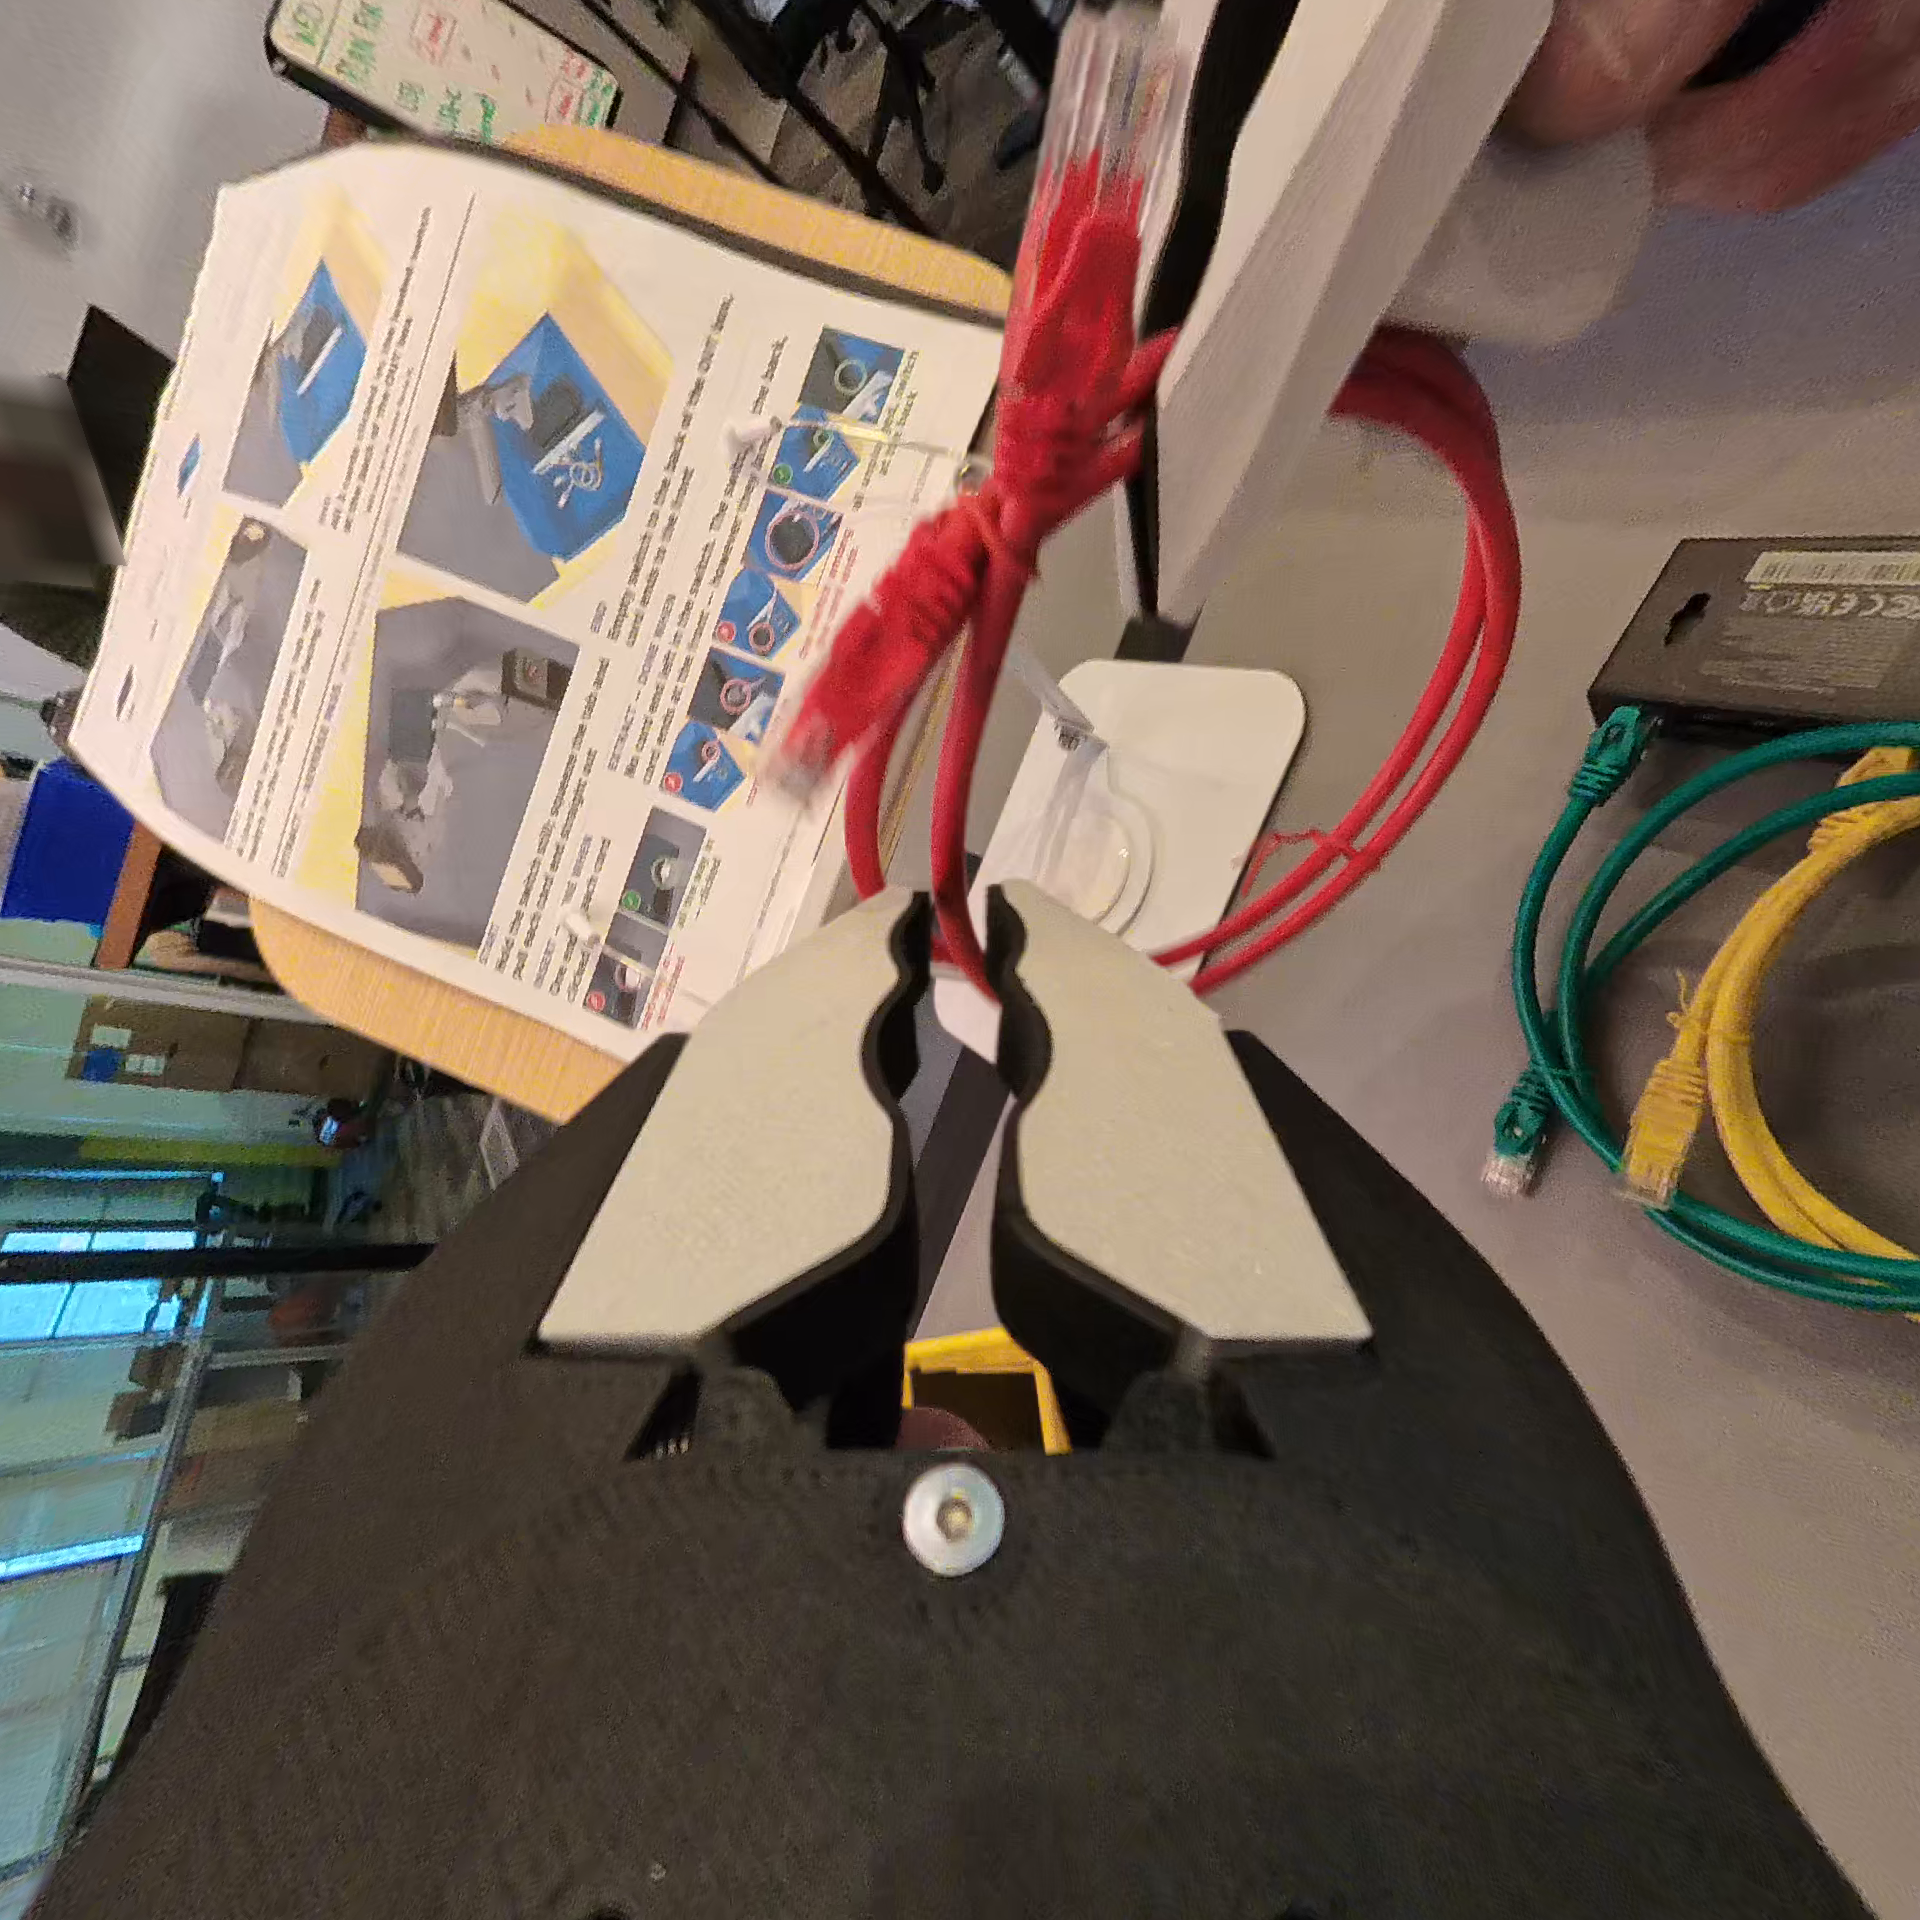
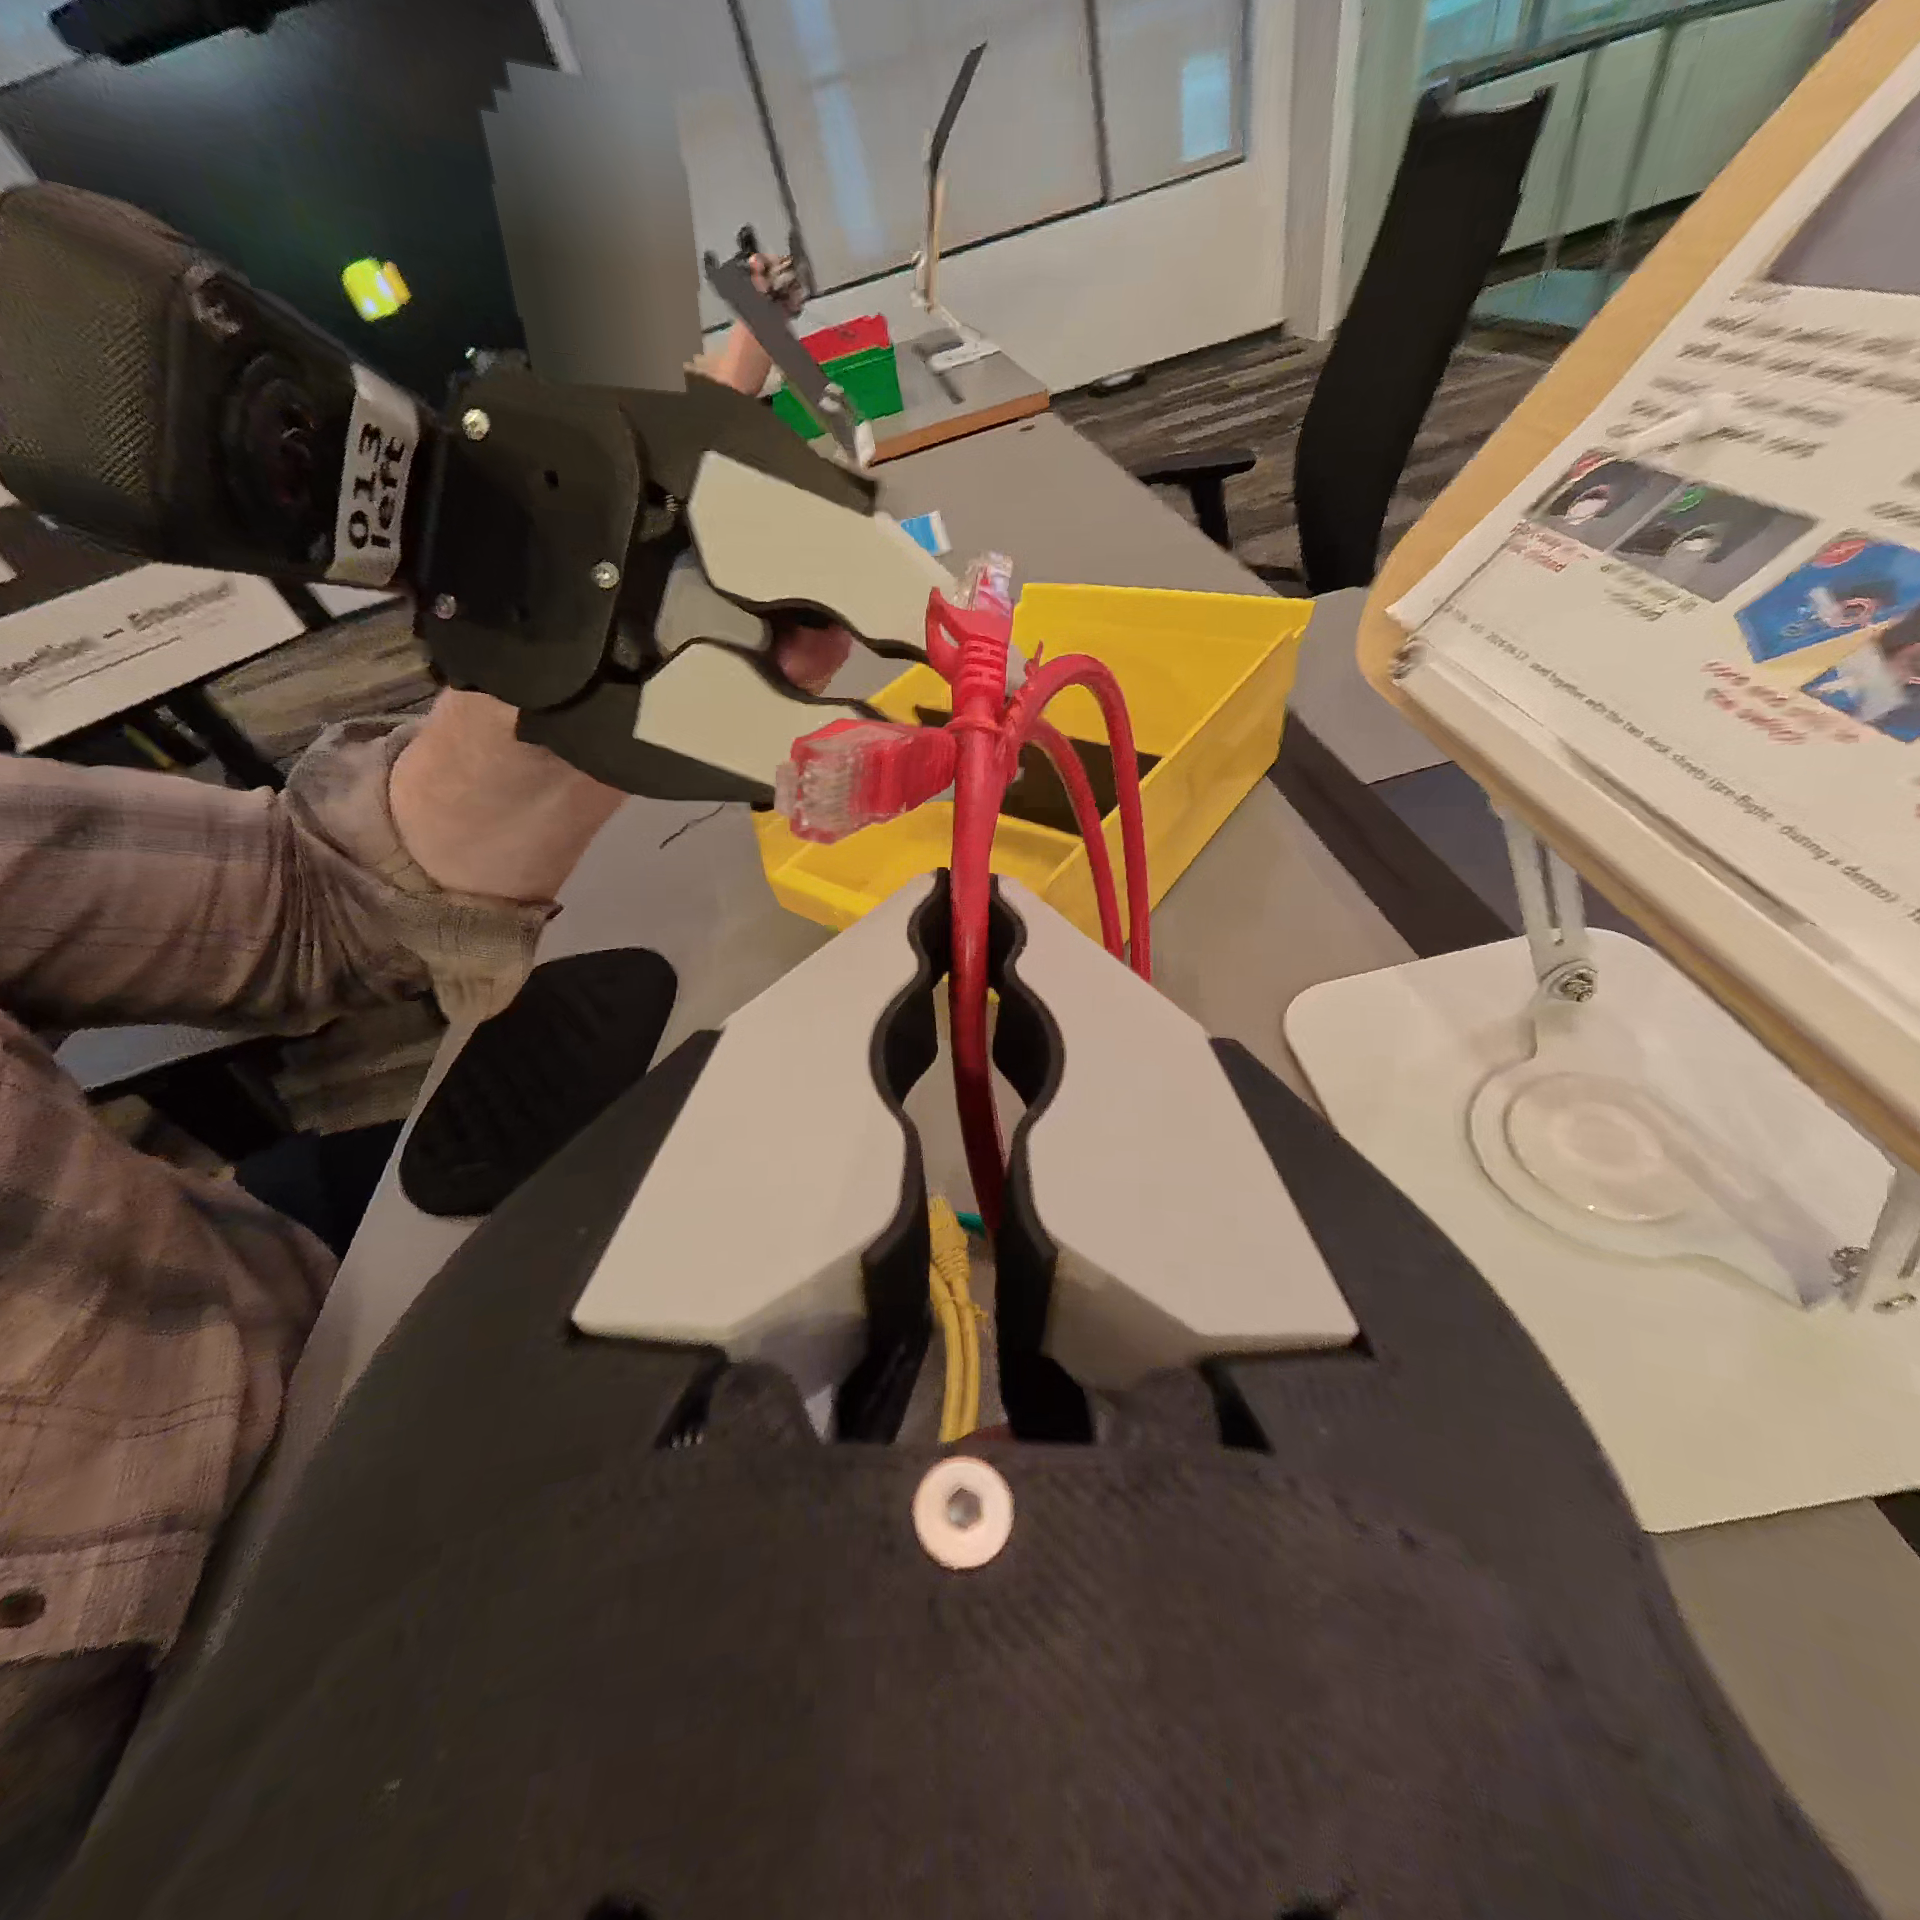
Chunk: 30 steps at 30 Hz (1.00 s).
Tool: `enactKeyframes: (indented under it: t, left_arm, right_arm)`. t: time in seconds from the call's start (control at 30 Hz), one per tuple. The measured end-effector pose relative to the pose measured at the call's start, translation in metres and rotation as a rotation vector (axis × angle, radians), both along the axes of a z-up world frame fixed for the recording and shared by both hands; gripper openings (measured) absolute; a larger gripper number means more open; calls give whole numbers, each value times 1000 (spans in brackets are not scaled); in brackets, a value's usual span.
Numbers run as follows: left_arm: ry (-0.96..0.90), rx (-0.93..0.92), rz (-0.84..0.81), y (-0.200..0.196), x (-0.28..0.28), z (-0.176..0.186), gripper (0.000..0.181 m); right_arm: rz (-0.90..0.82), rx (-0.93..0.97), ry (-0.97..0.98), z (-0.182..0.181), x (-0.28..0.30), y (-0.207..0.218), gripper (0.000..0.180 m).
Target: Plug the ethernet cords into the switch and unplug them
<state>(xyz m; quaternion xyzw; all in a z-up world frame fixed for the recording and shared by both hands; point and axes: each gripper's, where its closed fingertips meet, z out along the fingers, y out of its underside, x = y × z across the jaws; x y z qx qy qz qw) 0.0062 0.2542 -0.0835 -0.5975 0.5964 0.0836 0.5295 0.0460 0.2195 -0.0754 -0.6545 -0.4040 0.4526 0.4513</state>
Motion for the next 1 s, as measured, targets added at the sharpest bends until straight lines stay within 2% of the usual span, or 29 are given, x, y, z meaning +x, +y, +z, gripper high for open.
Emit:
enactKeyframes:
  t: [0.1,0.17,0.3,0.33,0.4,0.43,0.47,0.53,0.63,0.73,0.8,1.0]
  left_arm:
    - [-54,-59,19,-5,-21,1,19]
    - [-63,-127,81,-3,-42,-11,25]
    - [-74,-327,335,6,-84,-60,49]
    - [-133,-370,365,5,-86,-69,55]
    - [-218,-434,458,5,-93,-91,84]
    - [-273,-442,502,8,-96,-98,91]
    - [-325,-452,534,11,-97,-106,88]
    - [-411,-511,603,18,-98,-124,96]
    - [-415,-461,714,39,-110,-144,94]
    - [-452,-528,716,45,-101,-163,67]
    - [-433,-478,732,49,-104,-162,57]
    - [-424,-467,745,47,-118,-162,48]
  right_arm:
    - [-45,1,12,1,10,8,1]
    - [-74,-2,17,2,20,13,1]
    - [-107,-1,19,2,33,19,1]
    - [-111,-1,21,2,34,20,1]
    - [-110,1,25,3,34,19,1]
    - [-109,2,24,3,34,19,2]
    - [-107,2,24,4,32,19,1]
    - [-98,4,24,4,29,17,1]
    - [-87,13,26,7,25,13,2]
    - [-88,20,29,10,27,12,2]
    - [-89,15,35,9,29,13,2]
    - [-83,7,28,5,29,14,2]
